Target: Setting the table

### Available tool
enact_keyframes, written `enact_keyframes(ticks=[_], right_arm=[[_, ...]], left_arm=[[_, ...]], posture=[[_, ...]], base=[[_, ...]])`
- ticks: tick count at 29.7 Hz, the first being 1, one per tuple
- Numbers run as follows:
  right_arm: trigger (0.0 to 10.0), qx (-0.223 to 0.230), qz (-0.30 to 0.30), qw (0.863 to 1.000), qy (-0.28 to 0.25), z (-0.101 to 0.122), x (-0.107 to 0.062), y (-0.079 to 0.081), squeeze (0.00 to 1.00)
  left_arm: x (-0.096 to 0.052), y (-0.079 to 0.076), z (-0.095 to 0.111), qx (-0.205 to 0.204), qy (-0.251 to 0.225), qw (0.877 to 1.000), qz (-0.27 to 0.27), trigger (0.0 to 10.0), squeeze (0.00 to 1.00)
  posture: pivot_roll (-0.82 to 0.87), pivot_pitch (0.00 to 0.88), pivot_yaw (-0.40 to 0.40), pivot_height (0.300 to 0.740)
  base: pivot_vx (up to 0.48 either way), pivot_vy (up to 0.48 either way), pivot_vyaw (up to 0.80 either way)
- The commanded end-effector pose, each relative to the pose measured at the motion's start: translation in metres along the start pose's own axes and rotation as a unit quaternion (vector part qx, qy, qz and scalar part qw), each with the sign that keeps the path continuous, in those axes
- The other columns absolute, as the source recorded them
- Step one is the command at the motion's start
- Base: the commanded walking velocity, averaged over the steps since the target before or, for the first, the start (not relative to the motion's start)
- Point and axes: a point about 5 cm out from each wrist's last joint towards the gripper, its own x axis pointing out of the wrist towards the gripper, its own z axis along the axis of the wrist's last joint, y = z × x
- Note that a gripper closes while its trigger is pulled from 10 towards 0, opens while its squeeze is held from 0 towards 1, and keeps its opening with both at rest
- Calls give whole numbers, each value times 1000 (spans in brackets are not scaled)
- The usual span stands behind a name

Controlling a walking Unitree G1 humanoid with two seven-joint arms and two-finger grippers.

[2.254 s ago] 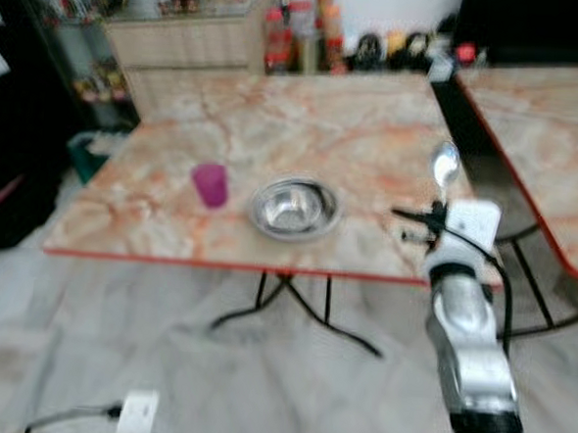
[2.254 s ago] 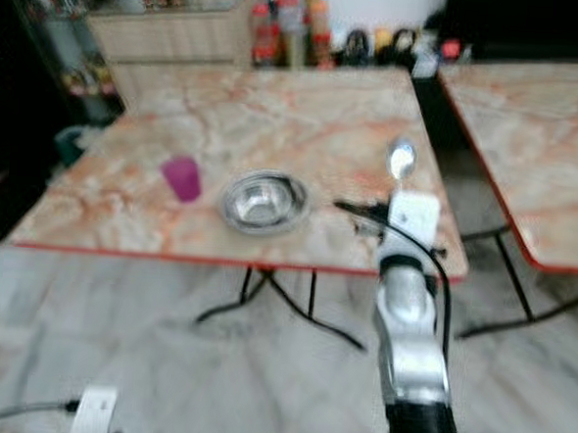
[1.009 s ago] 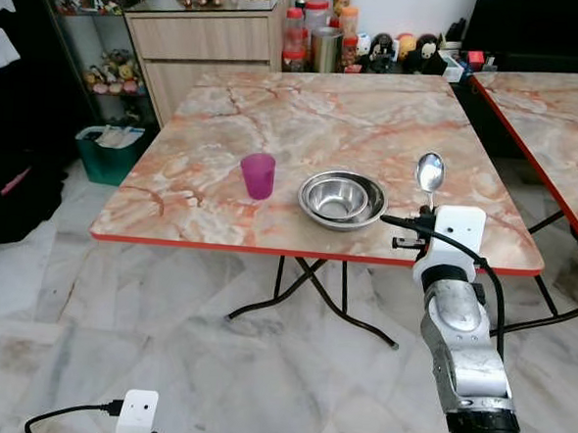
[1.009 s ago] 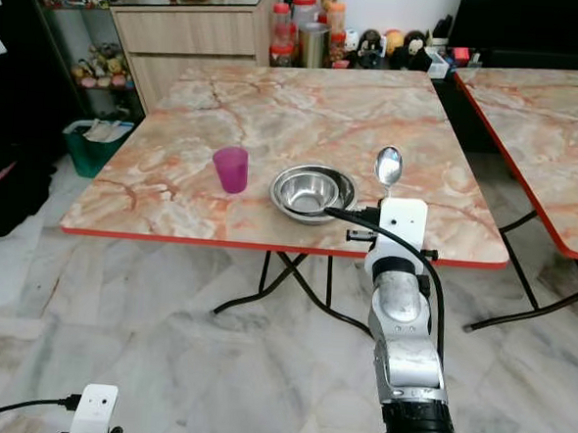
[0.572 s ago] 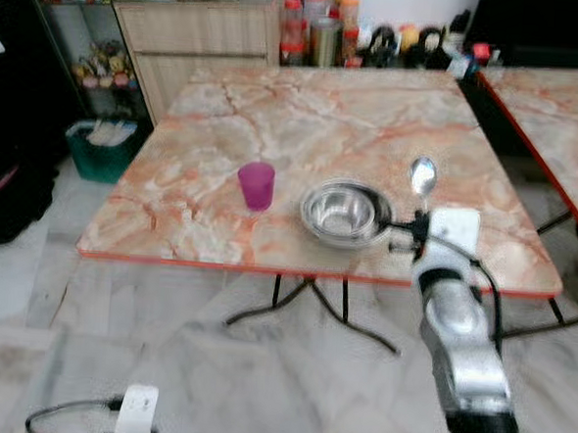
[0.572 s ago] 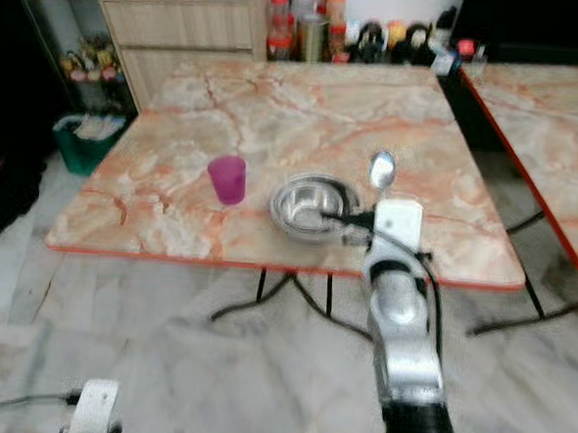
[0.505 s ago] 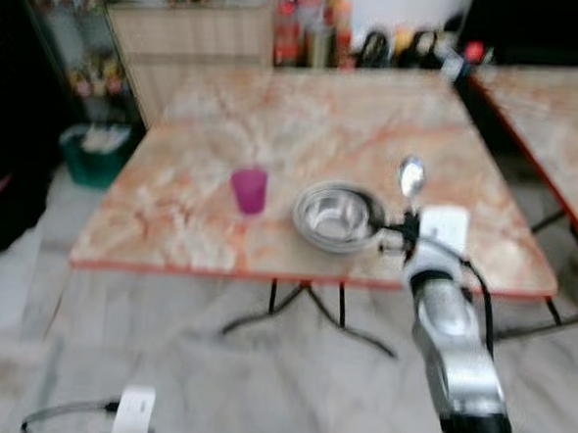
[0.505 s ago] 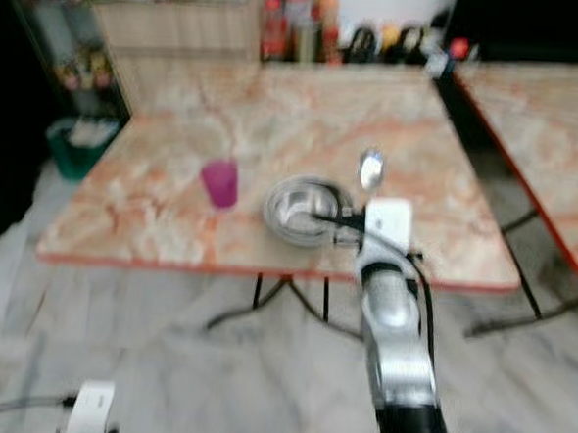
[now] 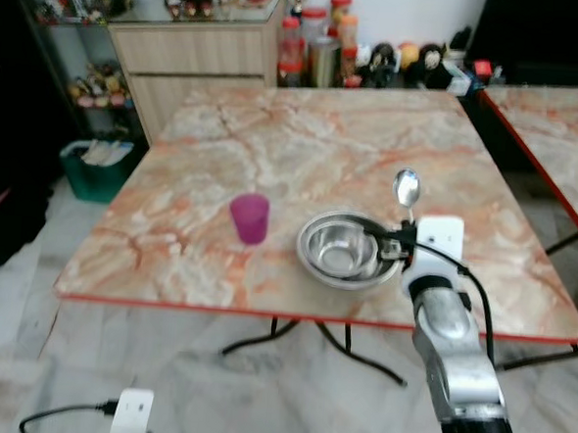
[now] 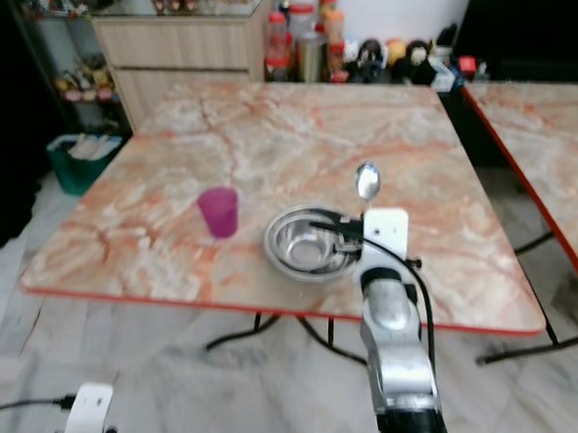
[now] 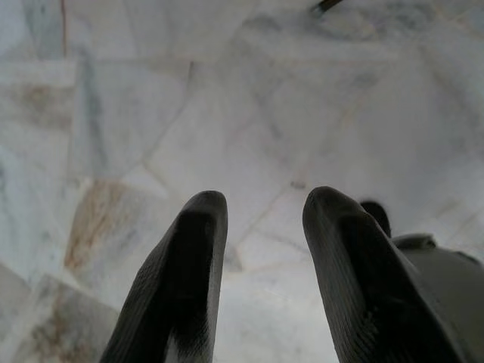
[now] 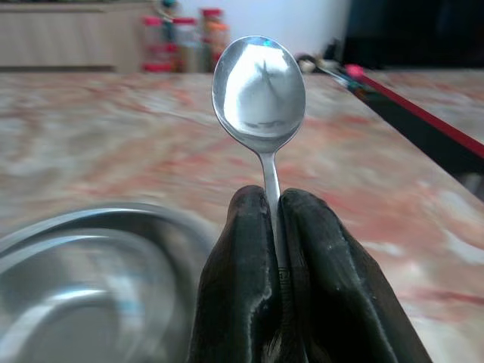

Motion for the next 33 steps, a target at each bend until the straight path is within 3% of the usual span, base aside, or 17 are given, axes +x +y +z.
enact_keyframes(ticks=[1, 10, 22, 27, 33], right_arm=[[10000, -2, -23, 1000, 6, -1, -1, -8, 0], [10000, -5, -43, 999, 17, -6, -5, -20, 0], [10000, -34, -68, 997, 27, -5, -1, -54, 0], [10000, -51, -31, 996, 63, -14, 4, -59, 0], [10000, -48, -34, 994, 95, -24, 7, -66, 0]], left_arm=[[0, -2, 0, 0, -1, 1000, -3, 10000, 0], [0, -2, 0, -1, 0, 1000, -3, 10000, 0], [0, -3, -1, -3, 2, 1000, -7, 10000, 0], [0, -3, -2, -2, 5, 1000, -9, 10000, 0], [-1, -4, -3, -4, 6, 1000, -12, 10000, 0]], posture=[[-47, 34, 71, 740], [-48, 40, 70, 740], [-49, 42, 73, 740], [-46, 43, 72, 740], [-41, 43, 73, 740]], base=[[382, 0, 0], [340, 0, 0], [0, 0, 0], [0, 0, 0], [0, 0, 0]])
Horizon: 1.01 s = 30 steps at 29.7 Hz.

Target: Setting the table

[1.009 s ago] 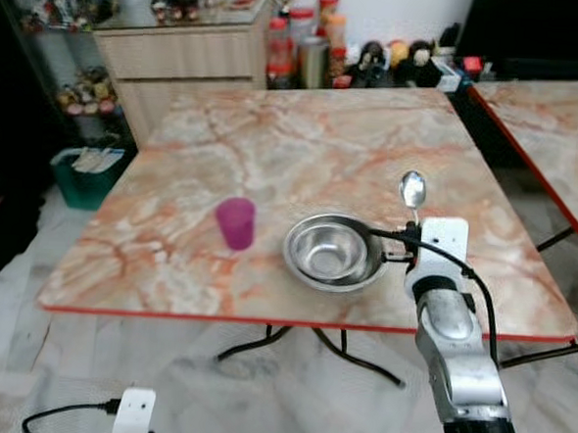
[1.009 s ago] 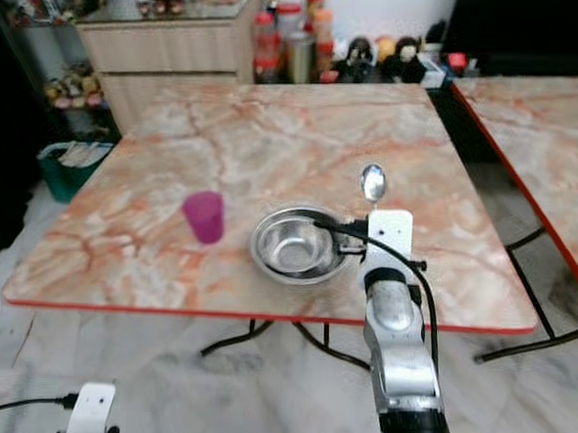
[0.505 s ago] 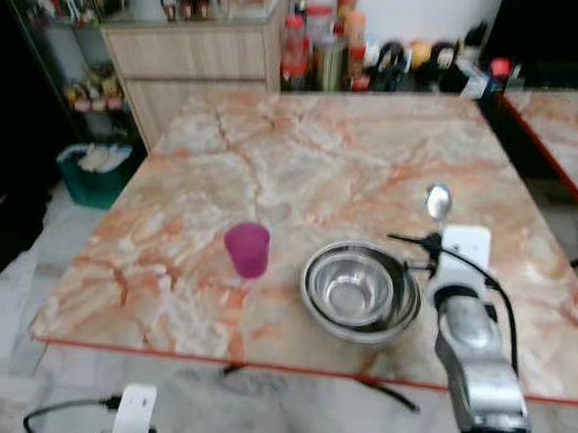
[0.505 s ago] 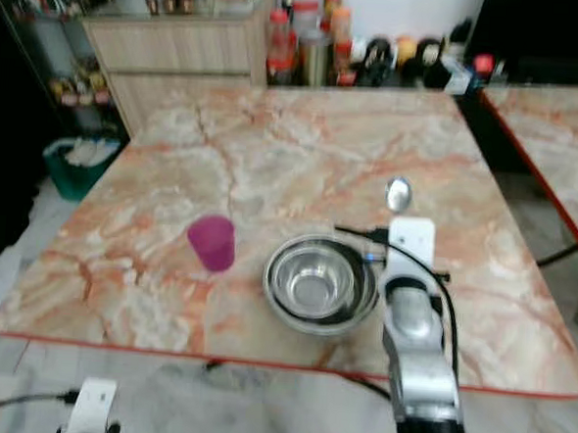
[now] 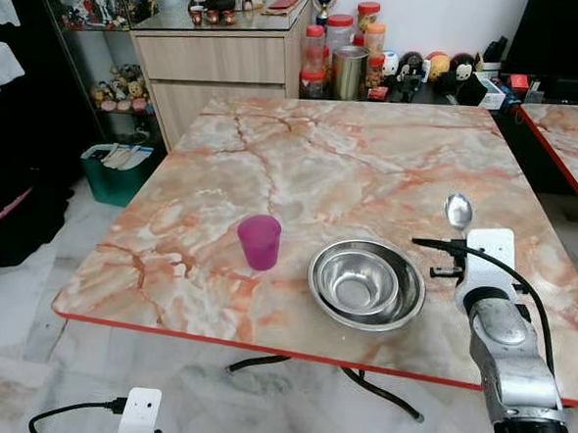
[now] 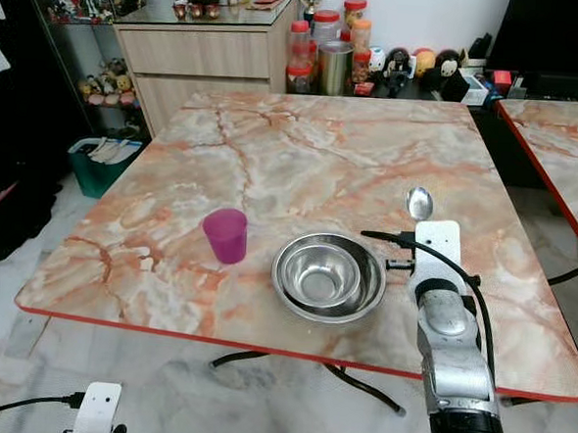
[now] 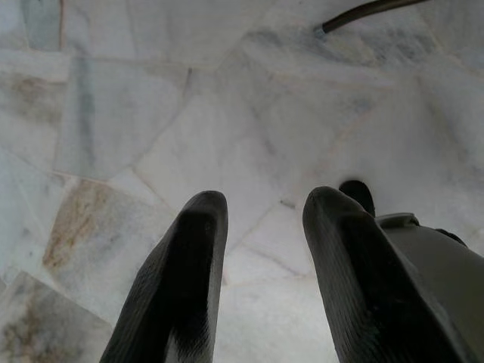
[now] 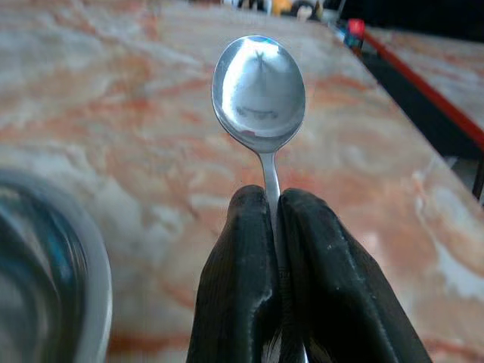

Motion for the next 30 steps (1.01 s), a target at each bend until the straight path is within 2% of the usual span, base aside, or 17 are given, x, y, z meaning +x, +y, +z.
enact_keyframes(ticks=[1, 12, 16, 20, 26, 30], right_arm=[[10000, 7, 12, 1000, 12, 1, 4, -2, 0], [10000, 3, 40, 999, 34, -11, 6, 3, 0], [10000, 12, 62, 997, 47, -21, 4, 19, 0], [10000, 21, 68, 996, 55, -26, 3, 28, 0], [10000, 27, 70, 995, 62, -32, -1, 36, 0], [10000, 27, 63, 995, 67, -34, -2, 35, 0]], left_arm=[[-1, 4, -5, -1, 10, 1000, 2, 10000, 0], [-1, 4, -6, 2, 13, 1000, 1, 10000, 0], [-1, 4, -6, 5, 13, 1000, 1, 10000, 0], [-1, 5, -6, 6, 13, 1000, 0, 10000, 0], [-1, 4, -6, 8, 14, 1000, 0, 10000, 0], [-1, 4, -6, 8, 13, 1000, -1, 10000, 0]], posture=[[-41, 44, 73, 740], [-38, 42, 72, 740], [-35, 43, 71, 740], [-33, 44, 71, 740], [-31, 44, 69, 740], [-32, 44, 69, 740]], base=[[0, 0, 0], [0, 0, 0], [0, 0, 0], [0, 0, 0], [0, 0, 0], [0, 0, 0]])
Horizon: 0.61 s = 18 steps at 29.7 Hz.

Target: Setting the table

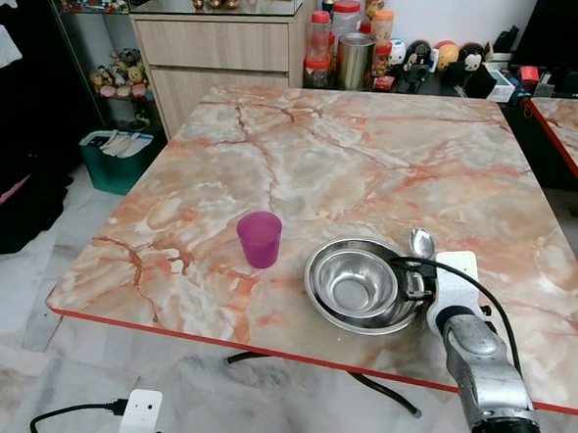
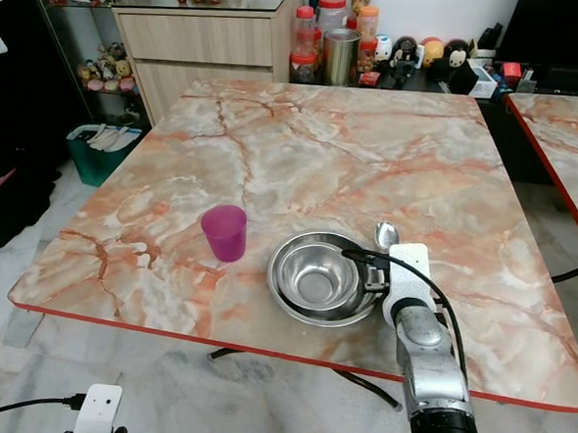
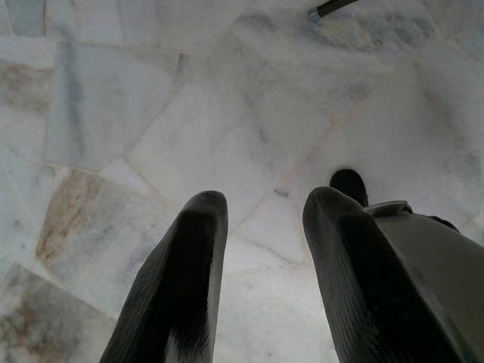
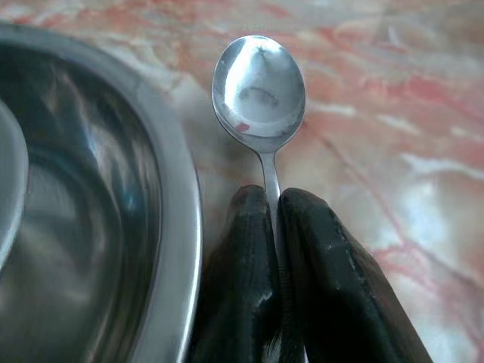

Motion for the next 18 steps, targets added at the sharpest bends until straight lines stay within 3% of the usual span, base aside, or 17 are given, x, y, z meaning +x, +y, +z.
enact_keyframes(ticks=[1, 6, 18], right_arm=[[10000, 3, -5, 1000, 1, -1, -1, 0, 0], [10000, 1, -17, 1000, -3, 0, -7, -10, 0], [10000, -2, -23, 1000, 0, 2, -10, -14, 0]], left_arm=[[-1, 4, -5, 2, 10, 1000, 2, 10000, 0], [-1, 4, -5, 2, 9, 1000, 1, 10000, 0], [-1, 1, -5, 3, 8, 1000, -3, 10000, 0]], posture=[[-31, 44, 69, 740], [-37, 46, 69, 740], [-38, 46, 69, 740]], base=[[0, 0, 0], [0, 0, 0], [0, 0, 0]])
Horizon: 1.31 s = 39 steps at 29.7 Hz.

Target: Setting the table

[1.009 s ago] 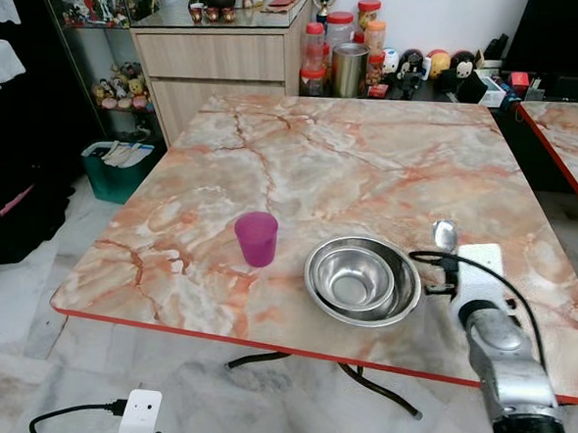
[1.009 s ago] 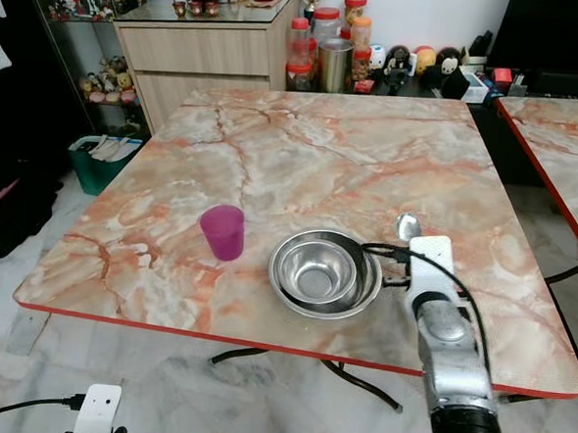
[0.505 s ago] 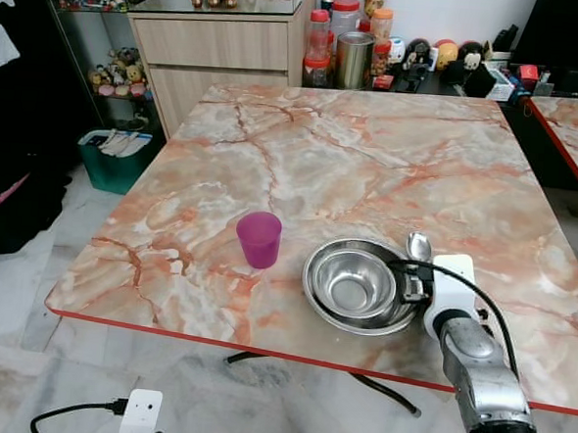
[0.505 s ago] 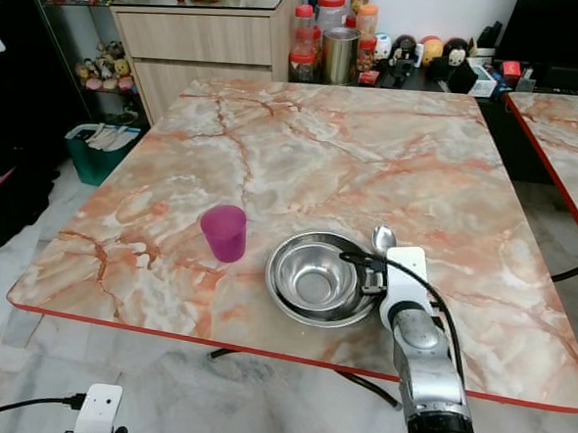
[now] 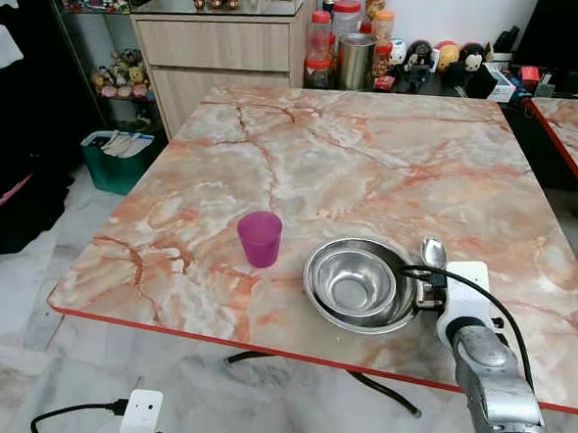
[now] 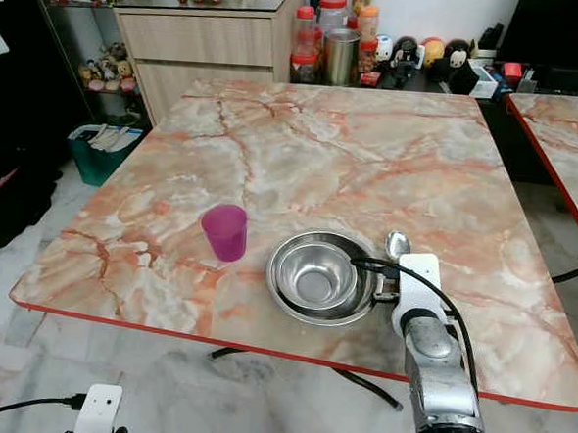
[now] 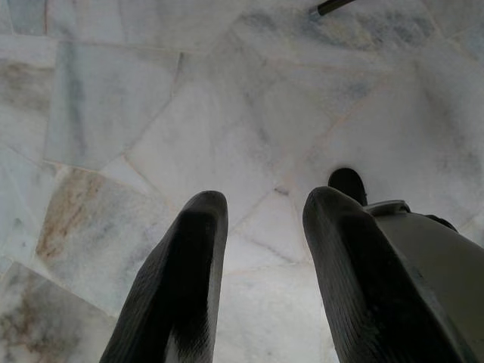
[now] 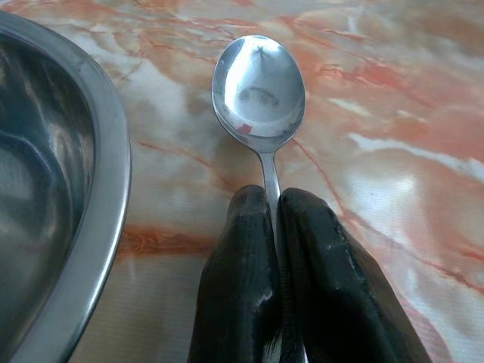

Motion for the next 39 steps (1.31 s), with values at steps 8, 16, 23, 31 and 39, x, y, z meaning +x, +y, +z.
enact_keyframes(ticks=[8, 16, 23, 31, 39], right_arm=[[10000, 0, 8, 1000, 1, 2, -1, 1, 0], [10000, -5, 14, 1000, 21, -5, -3, 4, 0], [10000, -7, 11, 1000, 22, -4, -3, 3, 733], [10000, -9, -7, 1000, 9, 4, -3, -3, 0], [10000, 9, -38, 997, -74, 37, -7, -10, 0]], left_arm=[[-1, 3, -5, 2, 9, 1000, -2, 10000, 0], [-1, 2, -5, 2, 10, 1000, -3, 10000, 0], [-1, 2, -5, 1, 9, 1000, -5, 10000, 0], [-1, 3, -5, -1, 9, 1000, -5, 10000, 0], [-1, 4, -4, -2, 7, 1000, -6, 10000, 0]], posture=[[-36, 48, 71, 740], [-37, 49, 71, 740], [-35, 48, 71, 740], [-33, 49, 71, 740], [-32, 48, 73, 740]], base=[[0, 0, 0], [0, 0, 0], [0, 0, 0], [0, 0, 0], [0, 0, 0]])
